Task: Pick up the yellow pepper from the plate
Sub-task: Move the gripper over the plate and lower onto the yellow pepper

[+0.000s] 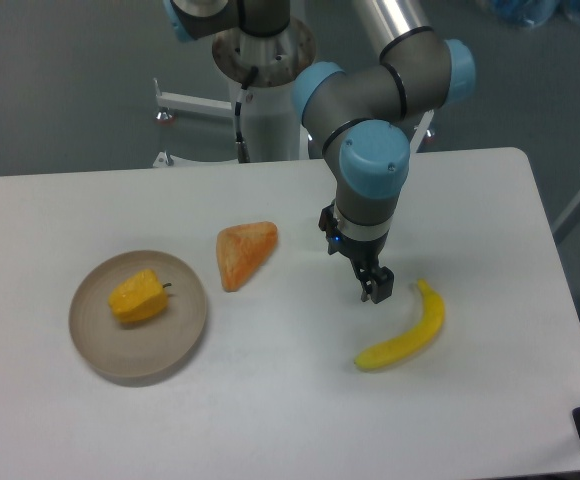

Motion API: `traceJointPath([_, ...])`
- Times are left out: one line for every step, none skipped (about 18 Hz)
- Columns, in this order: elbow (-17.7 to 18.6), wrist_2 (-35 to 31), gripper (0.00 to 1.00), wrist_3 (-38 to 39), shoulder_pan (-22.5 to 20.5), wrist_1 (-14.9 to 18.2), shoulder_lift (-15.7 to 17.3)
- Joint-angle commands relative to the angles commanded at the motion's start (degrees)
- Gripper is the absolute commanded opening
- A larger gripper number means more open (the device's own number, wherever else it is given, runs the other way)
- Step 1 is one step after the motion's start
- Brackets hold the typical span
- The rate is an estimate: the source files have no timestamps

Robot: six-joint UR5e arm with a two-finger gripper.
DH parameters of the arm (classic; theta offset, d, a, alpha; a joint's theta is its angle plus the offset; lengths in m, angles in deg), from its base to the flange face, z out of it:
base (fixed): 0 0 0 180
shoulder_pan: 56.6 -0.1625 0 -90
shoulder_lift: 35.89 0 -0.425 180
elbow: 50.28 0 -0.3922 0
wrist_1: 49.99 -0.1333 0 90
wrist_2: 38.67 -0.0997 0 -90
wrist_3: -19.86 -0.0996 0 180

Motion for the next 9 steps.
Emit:
traceJointPath([0.0, 0.0, 1.00, 0.0, 0.0, 0.0, 0.0])
traceJointPath([0.0, 0.0, 1.00, 0.0, 0.0, 0.0, -0.1])
traceJointPath([0.0, 0.0, 1.00, 0.3, 0.0, -0.1, 0.0])
traceJointPath([-0.3, 0.0, 1.00, 0.8, 0.1, -0.1, -0.1])
traceJointPath([-0.2, 0.2, 1.00, 0.8, 0.2, -0.1, 0.0])
traceJointPath([-0.1, 0.2, 1.00, 1.1, 0.8, 0.0, 0.0])
traceJointPath([0.0, 0.3, 1.00, 2.2, 1.2, 0.0, 0.1])
traceJointPath([0.0, 0.6, 1.00, 5.1, 2.8, 0.0, 0.5])
traceJointPath([0.0, 1.1, 1.00, 7.2, 4.6, 0.0, 0.9])
